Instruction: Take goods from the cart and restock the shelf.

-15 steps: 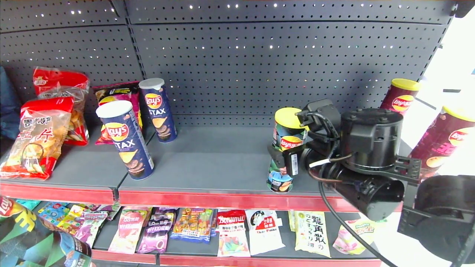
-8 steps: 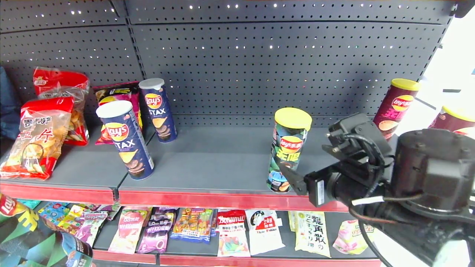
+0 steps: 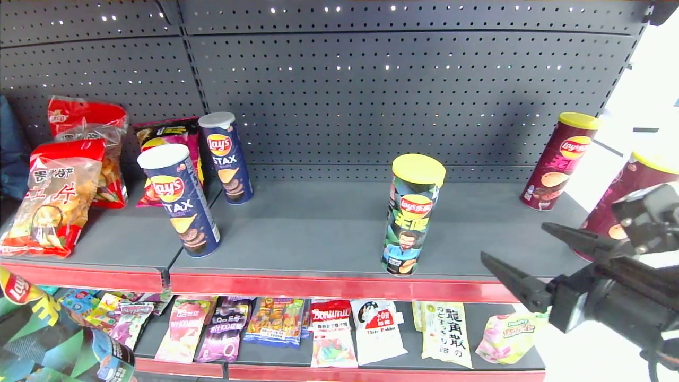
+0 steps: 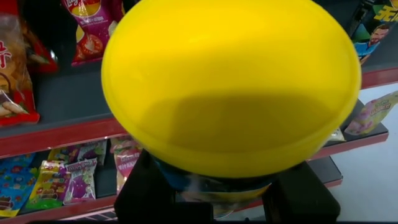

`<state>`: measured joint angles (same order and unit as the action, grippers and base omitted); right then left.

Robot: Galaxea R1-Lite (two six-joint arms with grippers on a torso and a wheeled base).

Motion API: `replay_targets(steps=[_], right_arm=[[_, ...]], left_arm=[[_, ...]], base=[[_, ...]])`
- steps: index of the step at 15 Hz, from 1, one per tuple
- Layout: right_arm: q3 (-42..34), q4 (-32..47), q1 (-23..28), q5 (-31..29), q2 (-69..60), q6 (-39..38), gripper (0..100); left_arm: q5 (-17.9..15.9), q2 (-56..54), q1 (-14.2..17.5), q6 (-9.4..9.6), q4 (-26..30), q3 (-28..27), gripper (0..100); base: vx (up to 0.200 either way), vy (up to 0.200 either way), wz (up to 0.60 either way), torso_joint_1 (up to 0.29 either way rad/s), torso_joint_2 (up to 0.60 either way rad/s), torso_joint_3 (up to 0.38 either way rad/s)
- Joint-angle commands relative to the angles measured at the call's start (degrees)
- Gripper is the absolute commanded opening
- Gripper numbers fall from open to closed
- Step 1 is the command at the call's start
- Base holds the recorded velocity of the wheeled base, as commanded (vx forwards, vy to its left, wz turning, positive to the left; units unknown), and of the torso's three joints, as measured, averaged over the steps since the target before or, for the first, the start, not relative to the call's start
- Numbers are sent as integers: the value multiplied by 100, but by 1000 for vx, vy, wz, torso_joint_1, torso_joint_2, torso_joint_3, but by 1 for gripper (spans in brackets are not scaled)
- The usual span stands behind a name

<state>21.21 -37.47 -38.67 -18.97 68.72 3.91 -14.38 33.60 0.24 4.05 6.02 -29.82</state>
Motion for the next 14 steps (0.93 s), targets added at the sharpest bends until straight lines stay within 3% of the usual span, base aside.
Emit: replay_targets(steps=[1, 3, 4, 5, 8, 12, 14], right_arm=[[-434, 241, 2953, 1879, -1229, 356, 100], [-653, 961, 4535, 2714, -2187, 505, 100], [-653, 1234, 4746, 2758, -2460, 505, 100], [-513, 2429, 4992, 2758, -3462, 505, 100], [155, 5083, 5009, 2758, -4982, 496, 100], [-697, 5162, 4974, 2468, -6265, 514, 100], [-820, 5110, 4728, 2943, -6169, 514, 100]], left_arm=[[-12, 86, 2, 0, 4, -15, 0], [-20, 86, 2, 0, 4, -50, 0], [-29, 94, 2, 0, 4, -50, 0], [-73, 156, -7, 0, 4, -68, 0], [-187, 376, -16, 17, -84, -244, 0], [-196, 455, -16, 0, -295, -253, 0], [-328, 472, -16, -18, -295, -235, 0]], base=[[0, 0, 0, 0, 0, 0], [0, 0, 0, 0, 0, 0], [0, 0, 0, 0, 0, 0], [0, 0, 0, 0, 0, 0], [0, 0, 0, 0, 0, 0], [0, 0, 0, 0, 0, 0], [0, 0, 0, 0, 0, 0]])
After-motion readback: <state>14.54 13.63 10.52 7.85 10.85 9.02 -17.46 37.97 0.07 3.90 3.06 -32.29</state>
